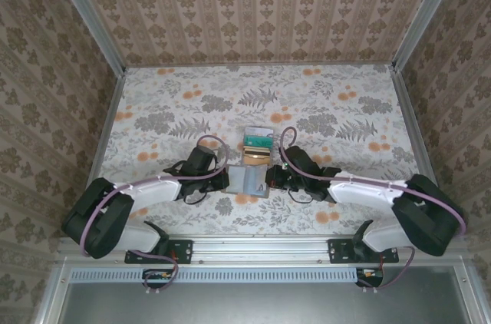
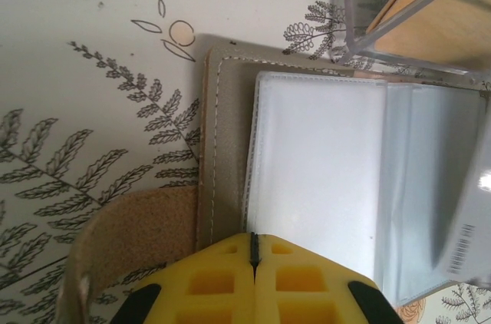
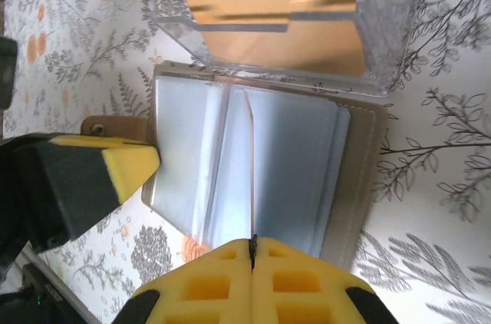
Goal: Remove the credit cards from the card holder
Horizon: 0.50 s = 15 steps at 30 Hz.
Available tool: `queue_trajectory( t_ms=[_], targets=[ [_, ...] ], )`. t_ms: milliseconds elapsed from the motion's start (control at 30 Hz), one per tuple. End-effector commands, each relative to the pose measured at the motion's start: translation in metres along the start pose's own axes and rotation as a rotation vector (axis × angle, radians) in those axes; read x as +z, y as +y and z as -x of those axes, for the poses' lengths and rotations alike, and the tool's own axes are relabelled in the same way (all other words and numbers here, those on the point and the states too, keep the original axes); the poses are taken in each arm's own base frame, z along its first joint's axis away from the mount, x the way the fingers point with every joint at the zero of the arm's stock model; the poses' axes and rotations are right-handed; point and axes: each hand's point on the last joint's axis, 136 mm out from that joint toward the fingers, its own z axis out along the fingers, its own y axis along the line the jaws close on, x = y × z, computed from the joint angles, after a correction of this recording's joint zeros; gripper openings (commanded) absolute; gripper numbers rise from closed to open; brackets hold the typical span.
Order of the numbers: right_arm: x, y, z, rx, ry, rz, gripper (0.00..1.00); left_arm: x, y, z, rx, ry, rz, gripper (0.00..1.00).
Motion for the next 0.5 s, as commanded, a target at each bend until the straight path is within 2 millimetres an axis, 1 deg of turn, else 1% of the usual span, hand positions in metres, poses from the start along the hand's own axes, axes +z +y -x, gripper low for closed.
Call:
queue_trajectory(
  t_ms=[0, 67, 167, 300, 467],
  targets=[
    [-0.024, 0.004, 0.006, -0.184, 0.02, -0.059, 0.0, -0.006, 0.011, -0.007, -0.018, 0.023, 0.044, 0.02],
    [-0.039, 0.013, 0.017, -0.289, 0.007, -0.08, 0.0, -0.01, 0.007, -0.004, -0.012, 0.008, 0.033, 0.03],
    [-0.056, 0.028, 0.033, -0.455, -0.01, -0.102, 0.0, -0.017, 0.0, 0.0, 0.0, -0.015, 0.006, 0.05],
    [-0.067, 0.039, 0.057, -0.707, -0.004, -0.182, 0.0, -0.028, -0.009, 0.006, 0.02, -0.05, -0.028, 0.15],
    [-0.07, 0.054, 0.091, -0.975, -0.013, -0.287, 0.0, -0.043, -0.014, 0.01, 0.046, -0.104, -0.054, 0.2]
  ],
)
